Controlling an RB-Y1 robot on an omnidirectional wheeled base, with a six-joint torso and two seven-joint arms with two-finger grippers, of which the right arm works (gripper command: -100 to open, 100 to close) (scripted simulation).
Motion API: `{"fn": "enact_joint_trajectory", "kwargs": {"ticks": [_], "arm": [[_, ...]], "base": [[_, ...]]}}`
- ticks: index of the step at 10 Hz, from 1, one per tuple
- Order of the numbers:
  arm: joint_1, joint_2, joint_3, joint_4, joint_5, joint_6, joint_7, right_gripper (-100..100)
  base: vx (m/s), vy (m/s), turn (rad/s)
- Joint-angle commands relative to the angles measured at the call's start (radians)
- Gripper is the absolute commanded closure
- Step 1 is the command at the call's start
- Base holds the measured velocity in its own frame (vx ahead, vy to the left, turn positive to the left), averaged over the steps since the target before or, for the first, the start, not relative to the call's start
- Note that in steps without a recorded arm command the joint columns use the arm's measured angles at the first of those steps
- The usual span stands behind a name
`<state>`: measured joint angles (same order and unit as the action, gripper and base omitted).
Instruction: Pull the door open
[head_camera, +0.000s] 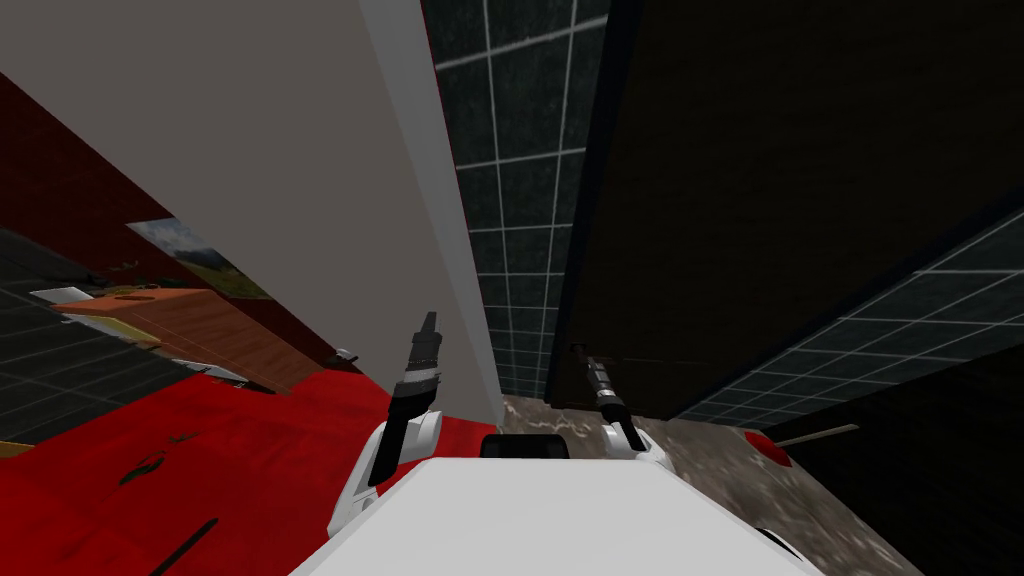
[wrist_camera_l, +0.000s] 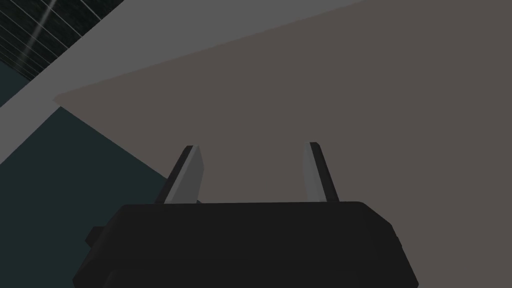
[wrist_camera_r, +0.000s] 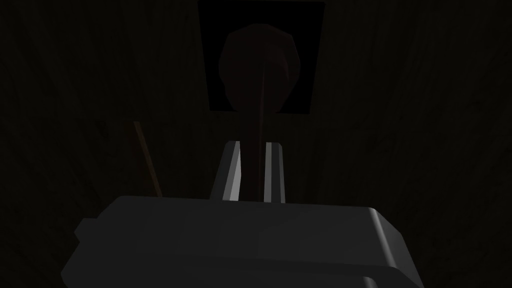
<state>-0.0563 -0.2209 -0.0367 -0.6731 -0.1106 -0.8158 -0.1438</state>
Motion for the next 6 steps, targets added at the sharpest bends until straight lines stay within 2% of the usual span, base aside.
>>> {"fn": "enact_joint_trajectory", "kwargs": {"ticks": [1,2,3,4,5,6], "arm": [[0.014,-0.022,0.008,0.007,0.002,-0.022,-0.025,100],[0.019,-0.029,0.010,0.009,0.002,-0.029,-0.033,100],[0.029,-0.046,0.016,0.014,0.003,-0.045,-0.052,100],[0.029,-0.046,0.016,0.014,0.003,-0.045,-0.052,100],[0.041,-0.064,0.023,0.020,0.005,-0.062,-0.073,100],[0.053,-0.084,0.029,0.025,0.006,-0.081,-0.094,100]], "base": [[-0.109,0.009,0.215],[-0.180,-0.012,0.195],[-0.180,-0.012,0.179],[-0.124,-0.010,0.059],[-0.120,-0.003,0.139],[-0.162,0.001,0.258]]}}
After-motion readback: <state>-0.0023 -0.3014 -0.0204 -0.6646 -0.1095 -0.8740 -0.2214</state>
